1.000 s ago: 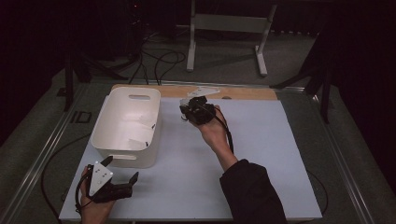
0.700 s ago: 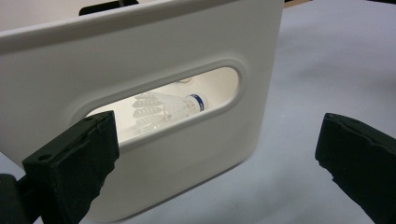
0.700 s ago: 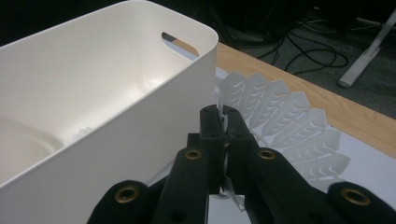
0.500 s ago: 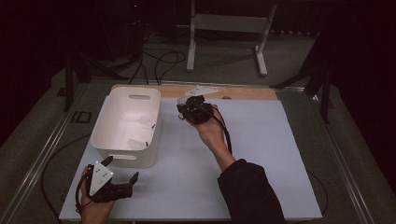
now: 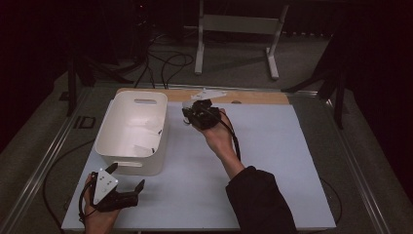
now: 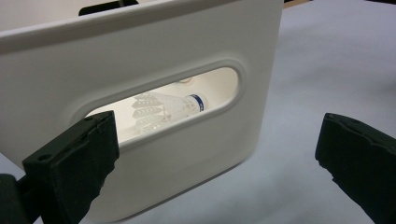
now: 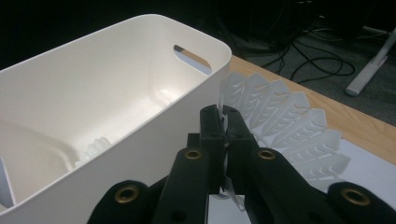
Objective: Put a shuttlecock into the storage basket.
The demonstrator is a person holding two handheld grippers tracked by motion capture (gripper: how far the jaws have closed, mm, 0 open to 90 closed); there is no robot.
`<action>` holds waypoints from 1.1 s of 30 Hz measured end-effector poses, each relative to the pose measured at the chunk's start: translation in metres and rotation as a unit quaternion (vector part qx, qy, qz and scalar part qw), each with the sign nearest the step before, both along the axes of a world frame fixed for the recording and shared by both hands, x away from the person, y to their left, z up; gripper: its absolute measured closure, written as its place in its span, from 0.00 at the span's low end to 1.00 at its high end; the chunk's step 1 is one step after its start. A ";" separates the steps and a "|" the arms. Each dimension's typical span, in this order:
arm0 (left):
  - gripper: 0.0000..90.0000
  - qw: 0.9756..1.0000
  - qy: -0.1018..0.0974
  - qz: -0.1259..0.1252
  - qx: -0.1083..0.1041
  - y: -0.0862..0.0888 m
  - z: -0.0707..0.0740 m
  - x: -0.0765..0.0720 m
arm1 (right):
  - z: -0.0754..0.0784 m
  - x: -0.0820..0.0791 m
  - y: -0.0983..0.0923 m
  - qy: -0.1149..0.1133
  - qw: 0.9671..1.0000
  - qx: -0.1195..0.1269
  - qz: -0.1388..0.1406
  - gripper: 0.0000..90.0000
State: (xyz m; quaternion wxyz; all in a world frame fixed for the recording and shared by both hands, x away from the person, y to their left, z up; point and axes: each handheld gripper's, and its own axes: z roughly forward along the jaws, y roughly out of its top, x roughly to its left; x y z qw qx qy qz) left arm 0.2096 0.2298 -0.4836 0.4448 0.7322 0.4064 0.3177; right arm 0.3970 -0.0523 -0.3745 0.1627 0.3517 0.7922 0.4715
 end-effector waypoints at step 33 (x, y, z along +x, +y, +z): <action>0.00 1.000 -0.001 0.001 0.001 0.000 0.000 0.000 | 0.015 -0.005 0.009 -0.009 1.000 0.014 0.014 0.99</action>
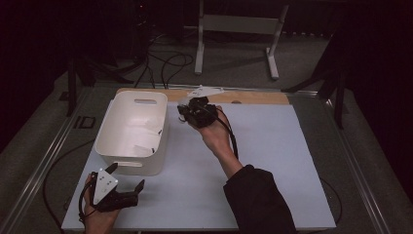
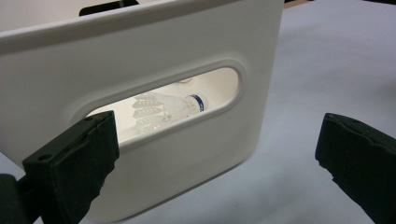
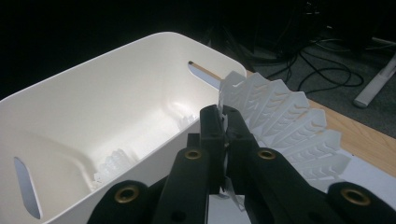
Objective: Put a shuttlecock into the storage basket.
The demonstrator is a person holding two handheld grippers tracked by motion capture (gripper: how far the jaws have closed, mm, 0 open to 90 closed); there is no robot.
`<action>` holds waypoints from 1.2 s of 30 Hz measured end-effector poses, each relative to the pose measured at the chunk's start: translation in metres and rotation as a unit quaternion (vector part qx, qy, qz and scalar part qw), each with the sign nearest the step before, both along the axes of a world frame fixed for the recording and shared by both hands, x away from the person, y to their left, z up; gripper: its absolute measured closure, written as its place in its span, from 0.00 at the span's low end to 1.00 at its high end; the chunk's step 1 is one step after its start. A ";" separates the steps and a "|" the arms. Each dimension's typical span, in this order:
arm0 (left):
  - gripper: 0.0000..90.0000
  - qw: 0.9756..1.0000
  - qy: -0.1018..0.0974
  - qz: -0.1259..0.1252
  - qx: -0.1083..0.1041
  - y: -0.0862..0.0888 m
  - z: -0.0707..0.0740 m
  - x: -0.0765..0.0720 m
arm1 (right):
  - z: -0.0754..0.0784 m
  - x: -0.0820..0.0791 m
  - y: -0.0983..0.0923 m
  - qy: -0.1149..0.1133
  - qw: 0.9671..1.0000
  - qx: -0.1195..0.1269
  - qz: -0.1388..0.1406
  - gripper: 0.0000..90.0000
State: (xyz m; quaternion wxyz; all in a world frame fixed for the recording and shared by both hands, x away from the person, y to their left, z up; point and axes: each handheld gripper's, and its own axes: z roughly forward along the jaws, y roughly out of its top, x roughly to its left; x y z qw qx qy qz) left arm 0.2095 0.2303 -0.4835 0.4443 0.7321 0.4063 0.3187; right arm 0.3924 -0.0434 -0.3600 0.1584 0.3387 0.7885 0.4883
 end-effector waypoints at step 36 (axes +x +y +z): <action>0.00 1.000 0.000 0.000 -0.001 0.000 0.000 0.000 | 0.013 -0.003 0.013 -0.014 1.000 -0.001 0.010 0.99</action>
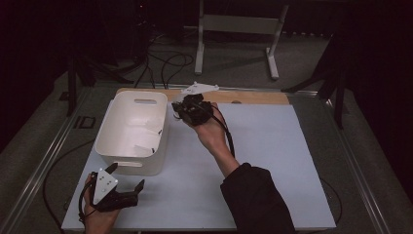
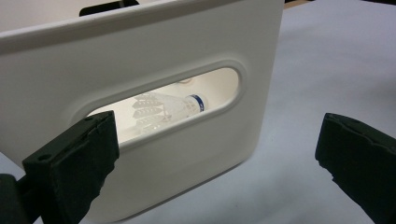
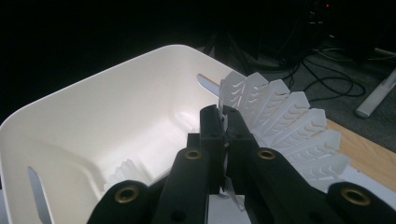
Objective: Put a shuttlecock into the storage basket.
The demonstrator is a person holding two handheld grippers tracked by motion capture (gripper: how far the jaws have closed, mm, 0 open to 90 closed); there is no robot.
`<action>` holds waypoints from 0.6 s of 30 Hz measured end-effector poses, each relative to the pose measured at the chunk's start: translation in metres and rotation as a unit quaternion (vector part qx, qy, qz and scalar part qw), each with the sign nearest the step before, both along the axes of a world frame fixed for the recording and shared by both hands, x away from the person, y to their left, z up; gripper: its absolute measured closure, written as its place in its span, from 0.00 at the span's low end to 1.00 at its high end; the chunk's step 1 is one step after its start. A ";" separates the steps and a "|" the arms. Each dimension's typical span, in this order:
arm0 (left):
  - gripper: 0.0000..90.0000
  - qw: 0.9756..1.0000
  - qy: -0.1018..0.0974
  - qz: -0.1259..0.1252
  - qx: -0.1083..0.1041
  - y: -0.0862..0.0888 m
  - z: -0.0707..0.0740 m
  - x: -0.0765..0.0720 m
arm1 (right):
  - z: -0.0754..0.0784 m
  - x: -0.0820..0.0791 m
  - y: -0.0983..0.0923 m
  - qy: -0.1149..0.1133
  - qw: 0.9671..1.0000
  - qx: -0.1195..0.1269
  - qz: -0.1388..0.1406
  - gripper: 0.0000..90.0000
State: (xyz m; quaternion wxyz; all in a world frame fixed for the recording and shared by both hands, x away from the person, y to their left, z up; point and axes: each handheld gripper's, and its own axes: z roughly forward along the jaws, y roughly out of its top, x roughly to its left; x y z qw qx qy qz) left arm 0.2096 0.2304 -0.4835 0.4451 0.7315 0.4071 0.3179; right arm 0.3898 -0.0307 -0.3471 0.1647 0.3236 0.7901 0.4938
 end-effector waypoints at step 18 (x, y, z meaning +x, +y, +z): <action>0.00 1.000 0.000 0.000 0.000 0.000 0.000 0.000 | 0.004 0.000 0.008 -0.006 1.000 0.009 0.003 0.99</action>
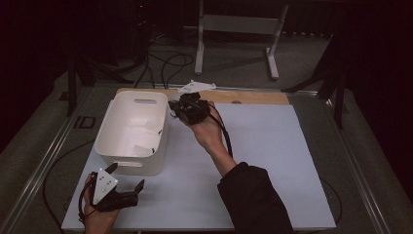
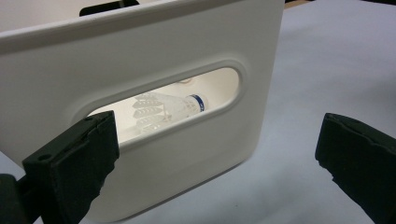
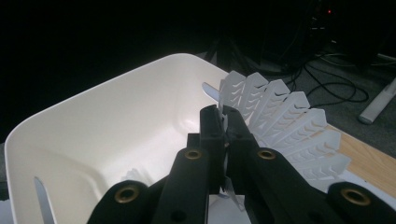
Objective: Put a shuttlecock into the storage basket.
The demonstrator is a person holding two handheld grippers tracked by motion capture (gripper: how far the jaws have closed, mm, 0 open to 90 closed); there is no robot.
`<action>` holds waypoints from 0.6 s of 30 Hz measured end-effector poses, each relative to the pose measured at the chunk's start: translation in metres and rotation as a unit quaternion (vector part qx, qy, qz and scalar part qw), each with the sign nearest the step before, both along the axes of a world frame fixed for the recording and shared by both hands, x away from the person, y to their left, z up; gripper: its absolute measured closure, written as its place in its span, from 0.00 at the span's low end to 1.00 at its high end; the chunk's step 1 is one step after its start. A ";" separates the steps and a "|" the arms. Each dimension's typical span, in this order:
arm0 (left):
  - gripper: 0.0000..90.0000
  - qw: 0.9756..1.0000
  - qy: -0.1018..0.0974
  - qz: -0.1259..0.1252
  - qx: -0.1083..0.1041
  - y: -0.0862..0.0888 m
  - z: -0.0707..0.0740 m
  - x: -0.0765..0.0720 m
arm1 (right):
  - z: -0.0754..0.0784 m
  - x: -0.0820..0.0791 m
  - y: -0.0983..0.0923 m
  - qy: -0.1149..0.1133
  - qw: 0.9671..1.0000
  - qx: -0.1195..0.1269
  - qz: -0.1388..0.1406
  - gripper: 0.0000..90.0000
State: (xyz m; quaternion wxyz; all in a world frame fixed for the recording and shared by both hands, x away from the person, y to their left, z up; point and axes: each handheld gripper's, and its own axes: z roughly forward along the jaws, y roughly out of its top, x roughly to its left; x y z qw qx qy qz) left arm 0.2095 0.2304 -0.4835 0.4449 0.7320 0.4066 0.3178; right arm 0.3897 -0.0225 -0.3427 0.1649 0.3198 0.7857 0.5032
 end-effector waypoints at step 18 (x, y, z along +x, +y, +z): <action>0.00 1.000 0.000 0.000 0.000 0.000 0.000 0.000 | 0.005 -0.001 0.011 -0.004 1.000 0.007 0.006 0.99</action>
